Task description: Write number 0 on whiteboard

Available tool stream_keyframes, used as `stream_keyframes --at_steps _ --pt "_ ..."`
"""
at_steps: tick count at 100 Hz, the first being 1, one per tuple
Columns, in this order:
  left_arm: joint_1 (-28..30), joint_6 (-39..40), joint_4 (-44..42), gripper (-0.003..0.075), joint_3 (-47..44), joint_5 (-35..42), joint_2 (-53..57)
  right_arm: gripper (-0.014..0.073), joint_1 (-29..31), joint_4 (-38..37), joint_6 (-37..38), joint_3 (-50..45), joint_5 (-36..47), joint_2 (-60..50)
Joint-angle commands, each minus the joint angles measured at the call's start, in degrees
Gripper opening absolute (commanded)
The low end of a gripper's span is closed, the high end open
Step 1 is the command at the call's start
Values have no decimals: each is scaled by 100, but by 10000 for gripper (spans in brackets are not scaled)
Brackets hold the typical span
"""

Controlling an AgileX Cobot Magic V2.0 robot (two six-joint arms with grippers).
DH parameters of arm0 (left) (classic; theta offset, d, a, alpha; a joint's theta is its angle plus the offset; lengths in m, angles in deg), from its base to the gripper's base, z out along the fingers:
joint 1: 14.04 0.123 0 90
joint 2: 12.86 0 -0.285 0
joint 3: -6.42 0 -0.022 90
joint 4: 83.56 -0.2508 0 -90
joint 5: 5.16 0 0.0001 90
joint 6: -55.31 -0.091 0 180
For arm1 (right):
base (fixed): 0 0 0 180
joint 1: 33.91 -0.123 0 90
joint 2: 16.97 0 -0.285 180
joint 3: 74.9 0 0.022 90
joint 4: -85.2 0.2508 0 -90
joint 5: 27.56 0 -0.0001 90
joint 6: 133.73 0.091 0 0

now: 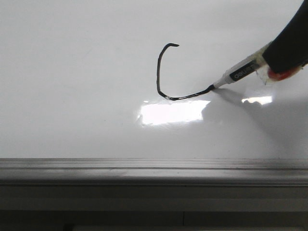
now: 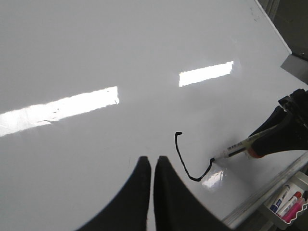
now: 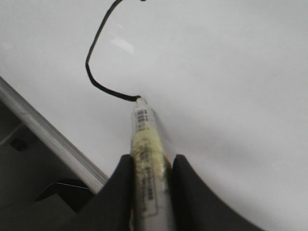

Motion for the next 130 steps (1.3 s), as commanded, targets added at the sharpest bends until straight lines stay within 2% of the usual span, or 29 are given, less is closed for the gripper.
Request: stream_keyframes --at_steps 1,63,100,130 --pt "-18 37 -160 -20 152 277 -46 -46 130 -1084 282 229 260 60" --pt "-18 37 -85 -20 152 288 -46 -47 130 -1161 282 1182 233 903" --pt "-18 39 -74 -20 152 307 -46 -47 109 -1161 272 1250 314 1013" --pt "-18 39 -74 -20 152 383 -46 -47 -293 -1161 272 1256 513 1061"
